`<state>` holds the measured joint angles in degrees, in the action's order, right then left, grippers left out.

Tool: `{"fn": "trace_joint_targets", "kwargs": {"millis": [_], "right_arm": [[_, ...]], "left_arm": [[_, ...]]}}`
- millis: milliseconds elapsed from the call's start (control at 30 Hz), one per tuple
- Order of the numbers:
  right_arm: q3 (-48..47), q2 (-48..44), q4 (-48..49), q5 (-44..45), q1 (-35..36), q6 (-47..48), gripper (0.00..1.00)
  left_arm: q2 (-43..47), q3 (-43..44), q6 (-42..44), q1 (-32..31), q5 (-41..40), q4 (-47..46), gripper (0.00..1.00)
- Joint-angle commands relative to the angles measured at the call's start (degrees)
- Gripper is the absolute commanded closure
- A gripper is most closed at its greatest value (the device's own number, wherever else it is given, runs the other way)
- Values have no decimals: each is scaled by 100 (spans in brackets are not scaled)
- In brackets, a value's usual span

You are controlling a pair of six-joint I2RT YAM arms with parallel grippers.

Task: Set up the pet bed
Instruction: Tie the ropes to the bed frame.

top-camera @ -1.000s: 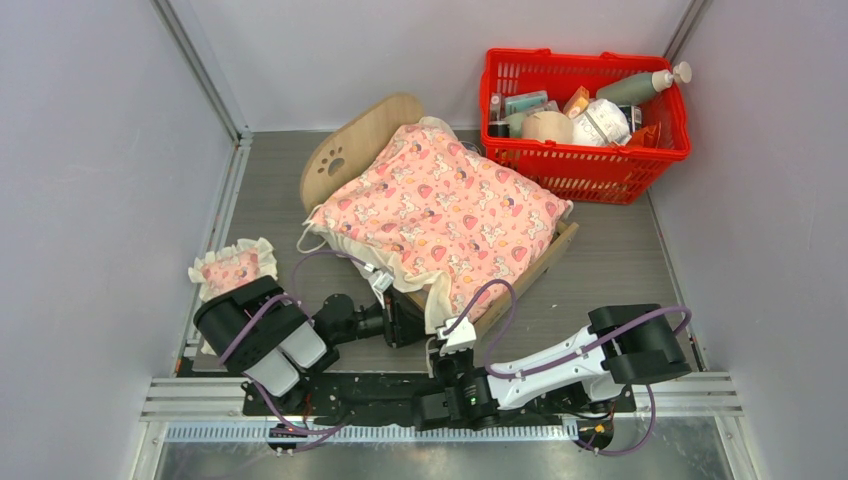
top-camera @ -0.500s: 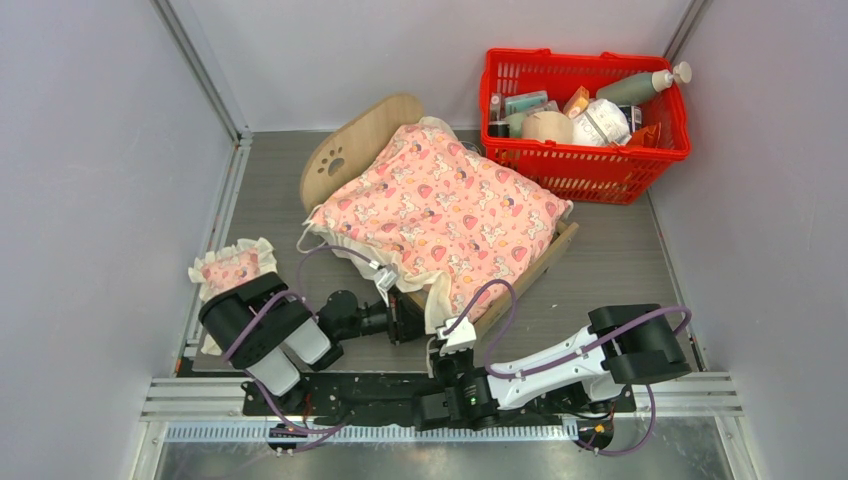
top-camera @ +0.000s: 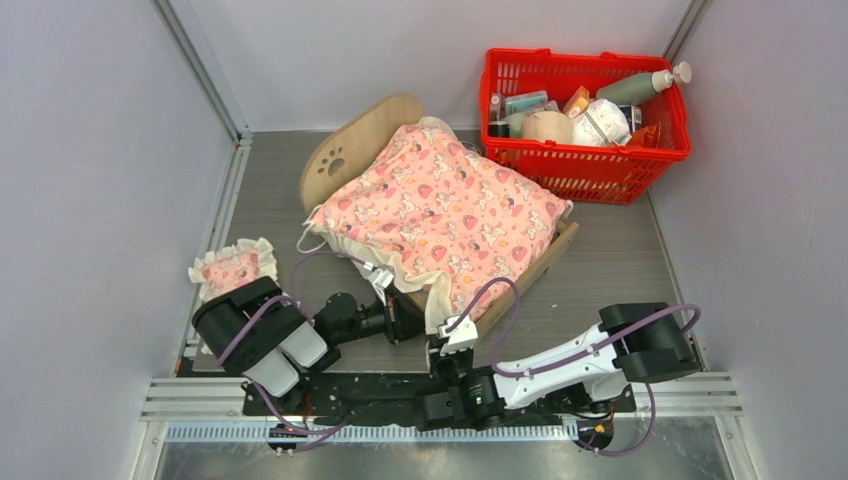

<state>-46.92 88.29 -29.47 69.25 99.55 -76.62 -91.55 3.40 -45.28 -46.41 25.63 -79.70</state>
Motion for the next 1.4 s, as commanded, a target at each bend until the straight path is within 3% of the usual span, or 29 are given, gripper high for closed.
{"fn": "trace_joint_targets", "kwargs": {"millis": [0, 233, 400, 567, 700, 733, 833, 933, 1100, 1233, 1367], "right_arm": [[3, -379, -263, 171, 135, 413, 69], [-87, -702, -359, 255, 466, 926, 63], [-149, -781, -482, 214, 487, 1194, 64], [-747, -656, -1528, 212, 487, 981, 66], [-1472, -371, -2111, 204, 374, 1731, 66], [-1727, -316, -2205, 115, 318, 1947, 67], [-2086, -26, -2706, 12, 298, 2005, 68], [-2275, 110, -3044, -72, 294, 1639, 68], [-2315, 61, -3142, -319, 338, 955, 72], [-2498, 423, -3010, -544, 442, 296, 74], [-3064, 1212, -3872, -563, 472, -866, 74]], "left_arm": [[583, 2, -234, -17, -442, 679, 100], [2137, 203, 1, -17, -1160, 3348, 100], [3030, 152, -6, -17, -1507, 4116, 100], [3578, 153, -57, -17, -1691, 4735, 100], [4051, 156, -205, -5, -1941, 5320, 100], [4217, 175, -216, 0, -1975, 5517, 99], [4667, 195, -11, -4, -1890, 5886, 81], [4981, 204, 473, 0, -1567, 5954, 78], [5408, -182, 944, -8, -1285, 5230, 78], [5984, 156, 865, 1, -2261, 6677, 74], [6698, 559, 732, 56, -3343, 8005, 69]]}}
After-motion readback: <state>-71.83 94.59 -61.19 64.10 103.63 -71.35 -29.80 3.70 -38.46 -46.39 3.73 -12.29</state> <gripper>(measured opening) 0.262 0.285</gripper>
